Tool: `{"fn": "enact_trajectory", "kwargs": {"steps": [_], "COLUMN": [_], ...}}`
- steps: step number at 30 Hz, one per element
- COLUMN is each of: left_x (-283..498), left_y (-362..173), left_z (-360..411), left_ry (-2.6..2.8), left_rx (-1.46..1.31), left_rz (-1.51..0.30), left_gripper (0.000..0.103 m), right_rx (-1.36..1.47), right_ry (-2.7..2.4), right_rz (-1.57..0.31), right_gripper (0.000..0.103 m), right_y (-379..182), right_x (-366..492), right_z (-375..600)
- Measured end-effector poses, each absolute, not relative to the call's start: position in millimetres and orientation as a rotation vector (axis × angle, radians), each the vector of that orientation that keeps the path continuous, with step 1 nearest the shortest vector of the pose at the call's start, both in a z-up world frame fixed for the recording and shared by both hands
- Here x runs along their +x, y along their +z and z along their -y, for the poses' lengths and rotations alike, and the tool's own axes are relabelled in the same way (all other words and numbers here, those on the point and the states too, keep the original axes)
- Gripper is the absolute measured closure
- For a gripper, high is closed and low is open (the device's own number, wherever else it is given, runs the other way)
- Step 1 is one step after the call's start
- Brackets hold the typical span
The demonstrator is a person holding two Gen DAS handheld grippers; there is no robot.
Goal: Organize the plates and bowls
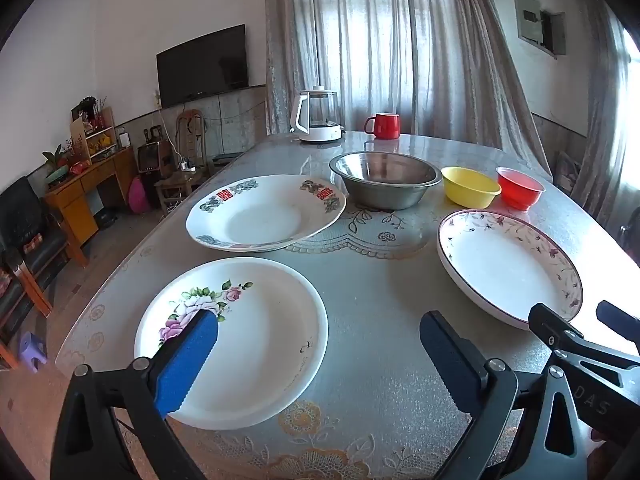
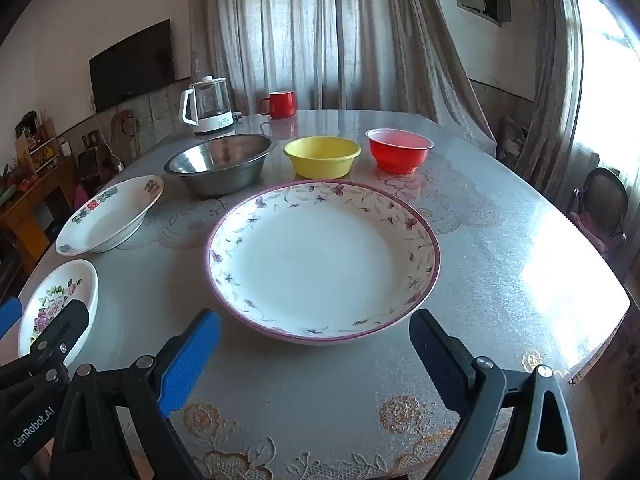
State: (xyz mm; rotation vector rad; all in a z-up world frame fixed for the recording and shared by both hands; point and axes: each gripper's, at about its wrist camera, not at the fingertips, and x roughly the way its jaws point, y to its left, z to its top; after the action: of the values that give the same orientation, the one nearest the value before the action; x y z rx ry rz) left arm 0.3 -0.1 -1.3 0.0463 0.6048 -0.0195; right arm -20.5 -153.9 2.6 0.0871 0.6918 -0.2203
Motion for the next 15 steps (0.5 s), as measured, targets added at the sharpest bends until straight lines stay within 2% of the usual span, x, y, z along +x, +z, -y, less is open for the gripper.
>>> {"fn": "enact_trajectory", "kwargs": {"steps": [15], "left_x": [9], "left_y": [-6], "left_z": [-4], "left_ry": [-0.020], "left_rx": [0.021], "left_rz": [-0.649], "left_gripper": [0.001], "right_rx": [0.068], "right_ry": [-0.227], "right_rz": [-0.702], "right_gripper": [0.006], "right_y": [-2], "right_x": [-12], "right_z": [145]}}
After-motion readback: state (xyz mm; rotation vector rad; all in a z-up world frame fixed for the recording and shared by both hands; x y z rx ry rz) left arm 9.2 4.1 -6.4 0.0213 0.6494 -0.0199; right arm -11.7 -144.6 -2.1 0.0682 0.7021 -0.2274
